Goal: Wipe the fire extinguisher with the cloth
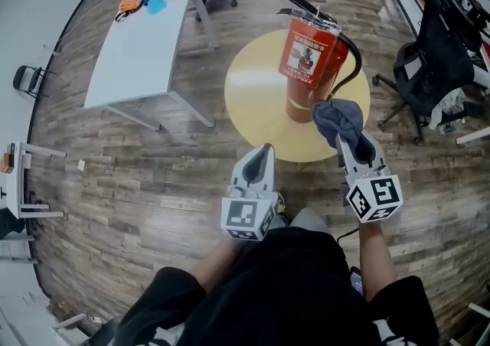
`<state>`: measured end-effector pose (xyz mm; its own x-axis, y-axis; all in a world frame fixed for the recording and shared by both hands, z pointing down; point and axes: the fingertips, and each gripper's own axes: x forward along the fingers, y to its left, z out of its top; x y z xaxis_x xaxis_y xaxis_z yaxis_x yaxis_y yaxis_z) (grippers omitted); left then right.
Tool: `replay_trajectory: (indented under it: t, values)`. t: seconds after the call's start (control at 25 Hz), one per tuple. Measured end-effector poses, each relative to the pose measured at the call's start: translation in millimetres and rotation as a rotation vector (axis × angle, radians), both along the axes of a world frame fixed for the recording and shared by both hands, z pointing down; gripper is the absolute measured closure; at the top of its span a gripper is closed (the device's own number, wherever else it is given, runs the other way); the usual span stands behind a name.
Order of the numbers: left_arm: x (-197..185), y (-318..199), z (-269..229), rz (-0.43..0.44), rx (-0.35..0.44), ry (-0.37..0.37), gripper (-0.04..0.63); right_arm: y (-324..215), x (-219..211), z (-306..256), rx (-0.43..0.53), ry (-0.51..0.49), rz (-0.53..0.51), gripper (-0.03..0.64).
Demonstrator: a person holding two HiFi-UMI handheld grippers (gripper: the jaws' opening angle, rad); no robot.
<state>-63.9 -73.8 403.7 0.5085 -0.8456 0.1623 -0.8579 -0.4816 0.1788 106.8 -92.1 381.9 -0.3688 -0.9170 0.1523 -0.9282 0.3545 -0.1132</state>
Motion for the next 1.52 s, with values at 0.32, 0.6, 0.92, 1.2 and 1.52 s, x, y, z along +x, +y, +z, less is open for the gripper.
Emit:
replay_trajectory:
  t: [0.32,0.6,0.92,1.2,1.52]
  values:
    - [7.1,-31.0,-16.1,-0.032,0.013,-0.004,0.572,-91.2,-12.5,-50.0,0.049,0.056,0.001,0.506]
    - [24.1,-44.5,-19.5,-0.037,0.012,0.001,0.572,-84.0,-52.5,-63.6,0.044,0.162,-0.111,0.506]
    - [34.6,-45.0,-23.1,-0.025,0.020,-0.008,0.572,-93.6,53.7,-118.2,0.174,0.158,0.109,0.506]
    - [37.6,-40.8,-26.1,-0.044,0.031,-0.013,0.572,-137.3,-14.5,-141.2,0.125,0.446,-0.172,0.506]
    - [28.1,-41.2,-24.9,-0.071,0.027,-0.035,0.572,-109.2,40.3,-72.0,0.041,0.222,-0.129,0.506]
